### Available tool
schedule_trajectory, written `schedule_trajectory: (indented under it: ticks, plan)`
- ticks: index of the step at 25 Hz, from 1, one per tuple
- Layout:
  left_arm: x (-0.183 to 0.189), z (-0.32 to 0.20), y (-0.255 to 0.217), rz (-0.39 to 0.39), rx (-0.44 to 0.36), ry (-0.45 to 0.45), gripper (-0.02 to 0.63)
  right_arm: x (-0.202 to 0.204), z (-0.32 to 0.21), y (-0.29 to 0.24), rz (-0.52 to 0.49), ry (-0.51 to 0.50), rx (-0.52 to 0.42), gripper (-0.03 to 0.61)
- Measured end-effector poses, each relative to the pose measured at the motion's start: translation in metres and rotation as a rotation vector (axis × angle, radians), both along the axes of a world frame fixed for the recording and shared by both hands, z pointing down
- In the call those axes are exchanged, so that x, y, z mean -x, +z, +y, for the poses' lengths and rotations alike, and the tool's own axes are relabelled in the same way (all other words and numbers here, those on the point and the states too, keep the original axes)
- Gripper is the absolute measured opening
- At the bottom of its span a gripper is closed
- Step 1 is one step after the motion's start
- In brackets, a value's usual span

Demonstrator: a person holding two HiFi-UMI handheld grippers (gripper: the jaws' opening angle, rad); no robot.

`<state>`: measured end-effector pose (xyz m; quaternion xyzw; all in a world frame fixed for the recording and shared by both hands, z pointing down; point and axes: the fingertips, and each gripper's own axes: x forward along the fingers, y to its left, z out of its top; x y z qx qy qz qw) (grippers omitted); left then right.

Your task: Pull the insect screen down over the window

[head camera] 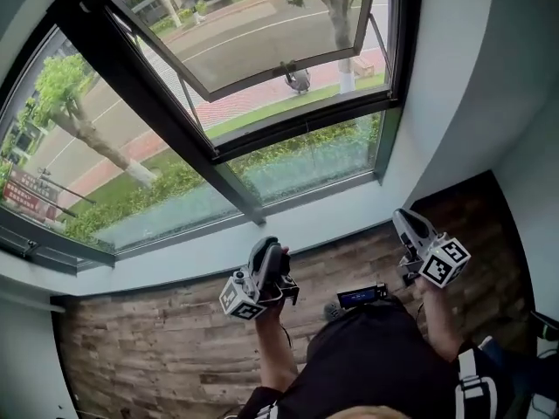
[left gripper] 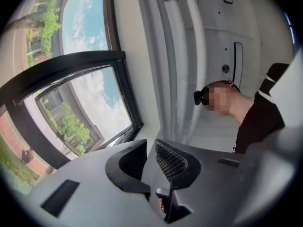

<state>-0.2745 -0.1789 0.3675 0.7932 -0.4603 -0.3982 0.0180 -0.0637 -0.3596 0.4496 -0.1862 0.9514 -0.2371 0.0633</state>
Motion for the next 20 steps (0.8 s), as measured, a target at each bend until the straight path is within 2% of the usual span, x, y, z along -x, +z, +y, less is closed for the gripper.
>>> schedule_trajectory:
  ticks: [6,12,16,20]
  plan:
    - [-0.033,0.031,-0.032,-0.112,-0.024,-0.093,0.051,-0.011,0.026,-0.056,-0.131,-0.058,-0.091,0.009]
    - [-0.107,0.035,-0.048,-0.137,-0.043,-0.059,0.051,-0.075,0.058,-0.076,-0.156,-0.084,-0.127,0.009]
    - [-0.17,0.044,-0.053,-0.135,0.005,-0.049,0.051,-0.133,0.07,-0.064,-0.162,-0.075,-0.071,0.009]
    - [-0.227,0.091,-0.058,-0.147,0.091,-0.099,0.051,-0.19,0.109,-0.07,-0.178,-0.104,0.004,0.009]
